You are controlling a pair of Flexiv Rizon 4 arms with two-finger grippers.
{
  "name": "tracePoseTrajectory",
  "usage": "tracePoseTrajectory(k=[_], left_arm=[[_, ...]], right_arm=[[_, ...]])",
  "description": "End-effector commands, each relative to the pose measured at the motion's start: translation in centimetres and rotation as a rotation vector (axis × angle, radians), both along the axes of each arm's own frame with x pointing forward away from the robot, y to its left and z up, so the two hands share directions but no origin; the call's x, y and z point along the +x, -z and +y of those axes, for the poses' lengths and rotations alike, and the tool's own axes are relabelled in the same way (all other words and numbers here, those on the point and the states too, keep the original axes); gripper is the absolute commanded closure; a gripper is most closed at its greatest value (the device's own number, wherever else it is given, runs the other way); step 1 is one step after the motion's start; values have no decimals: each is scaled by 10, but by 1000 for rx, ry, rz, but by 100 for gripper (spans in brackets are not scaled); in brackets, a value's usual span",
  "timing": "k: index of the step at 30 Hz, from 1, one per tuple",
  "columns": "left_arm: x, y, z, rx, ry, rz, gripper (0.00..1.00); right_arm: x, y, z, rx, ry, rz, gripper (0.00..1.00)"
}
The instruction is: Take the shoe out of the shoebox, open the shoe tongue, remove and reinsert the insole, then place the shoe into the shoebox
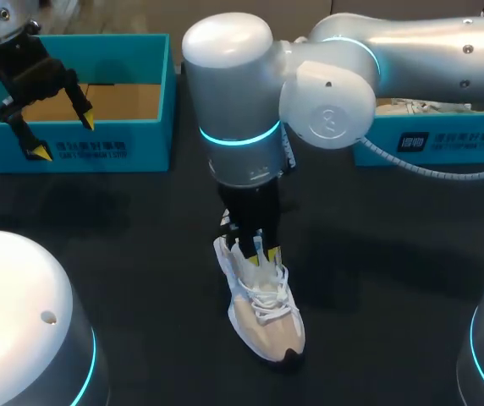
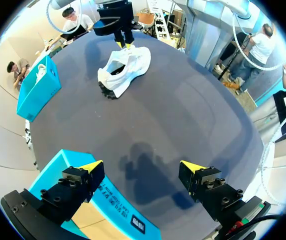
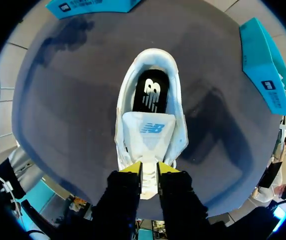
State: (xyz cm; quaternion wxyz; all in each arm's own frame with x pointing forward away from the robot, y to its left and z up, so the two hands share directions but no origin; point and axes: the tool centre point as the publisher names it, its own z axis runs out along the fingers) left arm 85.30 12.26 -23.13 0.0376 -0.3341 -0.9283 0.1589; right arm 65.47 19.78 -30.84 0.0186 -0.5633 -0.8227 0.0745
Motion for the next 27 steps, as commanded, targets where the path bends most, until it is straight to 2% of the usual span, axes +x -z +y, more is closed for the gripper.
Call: tracePoseTrajectory(k=[1,12,14,18,21,27], left_arm=[[0,0,0,1,1,0,0],[0,0,0,1,1,0,0],[0,0,0,1,1,0,0],[0,0,0,1,1,0,0],[0,0,0,1,1,0,0],[0,0,0,1,1,0,0]], right_arm=[[8,10,-4,10,-7,21,88],[31,32,0,76,-74,50,81],[31,31,0,72,-74,56,80],[22,13,-1,38,-72,28,77],[19,8,0,13,-78,14,77],[28,24,2,56,-109,27,76]])
